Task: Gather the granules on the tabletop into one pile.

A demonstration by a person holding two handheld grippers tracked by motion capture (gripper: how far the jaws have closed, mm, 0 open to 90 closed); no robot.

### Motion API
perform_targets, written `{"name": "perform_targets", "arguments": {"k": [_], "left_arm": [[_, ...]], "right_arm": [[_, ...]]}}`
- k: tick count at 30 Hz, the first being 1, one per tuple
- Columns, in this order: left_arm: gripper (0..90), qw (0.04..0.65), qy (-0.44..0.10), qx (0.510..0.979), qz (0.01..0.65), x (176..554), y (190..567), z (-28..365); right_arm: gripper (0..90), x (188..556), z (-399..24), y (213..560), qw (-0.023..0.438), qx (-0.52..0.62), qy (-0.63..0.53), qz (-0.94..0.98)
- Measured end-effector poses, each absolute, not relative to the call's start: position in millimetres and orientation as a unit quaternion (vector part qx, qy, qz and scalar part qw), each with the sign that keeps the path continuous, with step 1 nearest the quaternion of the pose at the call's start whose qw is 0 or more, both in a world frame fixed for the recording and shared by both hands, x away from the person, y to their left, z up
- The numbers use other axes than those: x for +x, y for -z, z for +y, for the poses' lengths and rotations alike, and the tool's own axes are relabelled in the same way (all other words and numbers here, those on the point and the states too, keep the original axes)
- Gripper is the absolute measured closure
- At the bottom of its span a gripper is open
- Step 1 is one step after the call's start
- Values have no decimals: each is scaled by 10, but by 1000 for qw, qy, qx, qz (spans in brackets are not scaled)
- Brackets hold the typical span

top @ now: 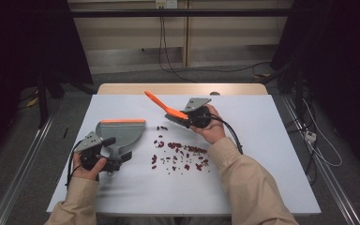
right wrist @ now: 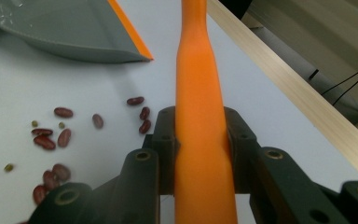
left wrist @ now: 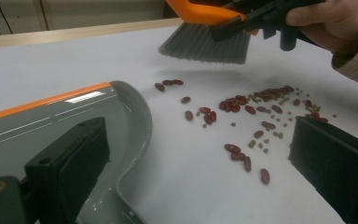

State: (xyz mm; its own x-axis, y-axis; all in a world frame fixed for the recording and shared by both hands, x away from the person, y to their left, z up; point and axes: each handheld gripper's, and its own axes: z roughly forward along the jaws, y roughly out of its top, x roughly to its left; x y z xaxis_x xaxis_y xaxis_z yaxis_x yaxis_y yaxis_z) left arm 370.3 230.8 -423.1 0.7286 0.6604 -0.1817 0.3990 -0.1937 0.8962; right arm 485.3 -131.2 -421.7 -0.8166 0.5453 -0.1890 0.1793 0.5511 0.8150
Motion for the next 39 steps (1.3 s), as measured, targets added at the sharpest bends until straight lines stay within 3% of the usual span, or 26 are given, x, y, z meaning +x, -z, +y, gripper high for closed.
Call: {"name": "perform_targets", "arguments": {"k": [14, 39], "left_arm": [[47, 533, -120, 761, 350, 3713, 4237, 2327], [47, 521, -124, 769, 348, 3654, 4260, 2394]], "right_arm": [[716, 5098, -851, 4373, 211, 149, -395, 882], [711, 4439, -927, 4347, 150, 47, -403, 902]]}}
